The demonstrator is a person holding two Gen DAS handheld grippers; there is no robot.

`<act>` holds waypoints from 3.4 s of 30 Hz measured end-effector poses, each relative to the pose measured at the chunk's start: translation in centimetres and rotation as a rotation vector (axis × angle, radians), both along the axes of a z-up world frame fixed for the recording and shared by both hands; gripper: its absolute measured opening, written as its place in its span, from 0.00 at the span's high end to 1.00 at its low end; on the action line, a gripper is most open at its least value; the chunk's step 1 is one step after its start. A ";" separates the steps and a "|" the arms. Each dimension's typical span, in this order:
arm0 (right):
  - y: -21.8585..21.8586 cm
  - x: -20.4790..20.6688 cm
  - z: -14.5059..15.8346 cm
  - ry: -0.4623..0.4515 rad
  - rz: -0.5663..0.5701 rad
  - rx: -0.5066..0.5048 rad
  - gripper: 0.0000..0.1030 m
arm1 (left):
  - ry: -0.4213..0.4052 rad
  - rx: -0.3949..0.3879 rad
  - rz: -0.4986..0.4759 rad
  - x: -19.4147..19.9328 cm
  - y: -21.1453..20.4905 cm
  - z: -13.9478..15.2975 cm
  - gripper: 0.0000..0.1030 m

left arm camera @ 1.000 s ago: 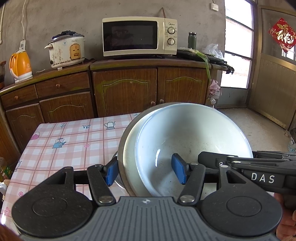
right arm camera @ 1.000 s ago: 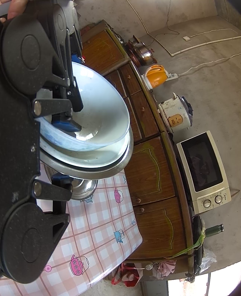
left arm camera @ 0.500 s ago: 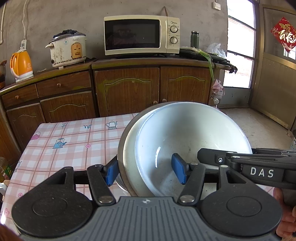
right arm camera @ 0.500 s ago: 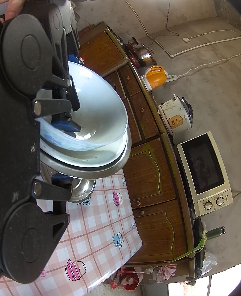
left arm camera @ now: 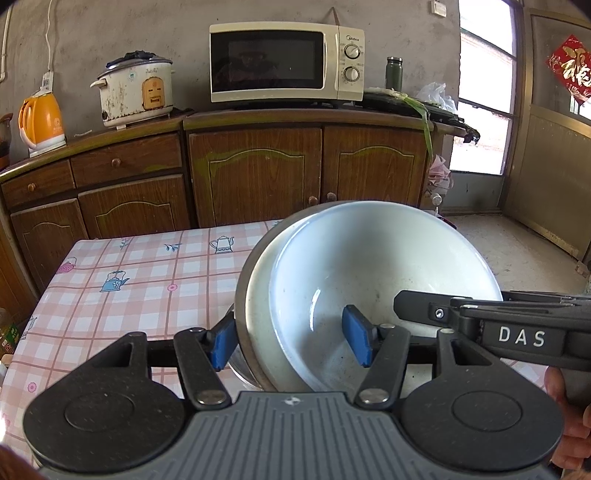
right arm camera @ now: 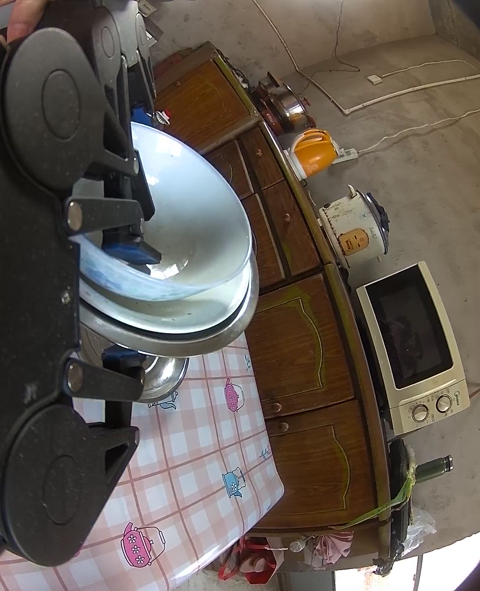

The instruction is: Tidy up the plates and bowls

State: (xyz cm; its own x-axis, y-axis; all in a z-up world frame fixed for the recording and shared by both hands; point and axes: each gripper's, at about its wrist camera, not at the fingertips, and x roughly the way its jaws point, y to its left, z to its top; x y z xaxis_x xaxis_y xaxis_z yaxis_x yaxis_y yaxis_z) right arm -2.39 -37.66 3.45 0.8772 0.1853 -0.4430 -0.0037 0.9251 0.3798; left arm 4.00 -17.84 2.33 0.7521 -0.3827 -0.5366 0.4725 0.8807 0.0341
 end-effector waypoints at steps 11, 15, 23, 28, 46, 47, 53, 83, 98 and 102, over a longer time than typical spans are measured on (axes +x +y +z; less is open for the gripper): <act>-0.4 1.5 -1.0 0.007 0.009 0.004 0.47 | 0.006 0.004 0.008 1.1 -0.3 -0.6 0.42; -0.5 1.6 -1.3 0.007 0.009 0.006 0.47 | 0.011 0.007 0.009 1.5 -0.5 -0.8 0.42; -1.1 2.8 -2.3 0.007 0.018 0.017 0.47 | 0.017 0.022 0.016 2.1 -0.9 -1.5 0.42; -1.7 3.4 -2.7 0.007 0.000 0.022 0.47 | 0.018 0.038 0.009 2.3 -1.4 -1.8 0.41; -1.9 5.6 -3.5 0.024 0.027 0.034 0.47 | 0.037 0.052 0.037 4.0 -2.0 -2.3 0.40; -1.9 5.8 -3.6 0.024 0.031 0.036 0.47 | 0.036 0.055 0.039 4.1 -2.0 -2.3 0.40; -1.9 6.7 -4.0 0.034 0.041 0.041 0.47 | 0.042 0.066 0.048 4.9 -2.1 -2.7 0.40; -1.1 9.3 -6.1 0.123 0.050 -0.074 0.47 | 0.103 0.078 0.051 7.8 -2.9 -6.4 0.41; -0.2 10.6 -6.8 0.138 0.055 -0.163 0.57 | 0.060 0.118 0.020 8.2 -4.0 -7.7 0.47; -0.2 10.7 -6.9 0.130 0.055 -0.171 0.57 | 0.079 0.108 0.022 8.3 -3.9 -8.0 0.46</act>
State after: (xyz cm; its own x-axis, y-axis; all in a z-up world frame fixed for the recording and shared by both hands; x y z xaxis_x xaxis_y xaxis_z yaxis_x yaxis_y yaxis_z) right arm 8.34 -37.87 -3.42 0.8012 0.1441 -0.5807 -0.0173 0.9758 0.2182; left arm 12.27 -21.71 -5.69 0.7134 -0.3035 -0.6316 0.4578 0.8843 0.0923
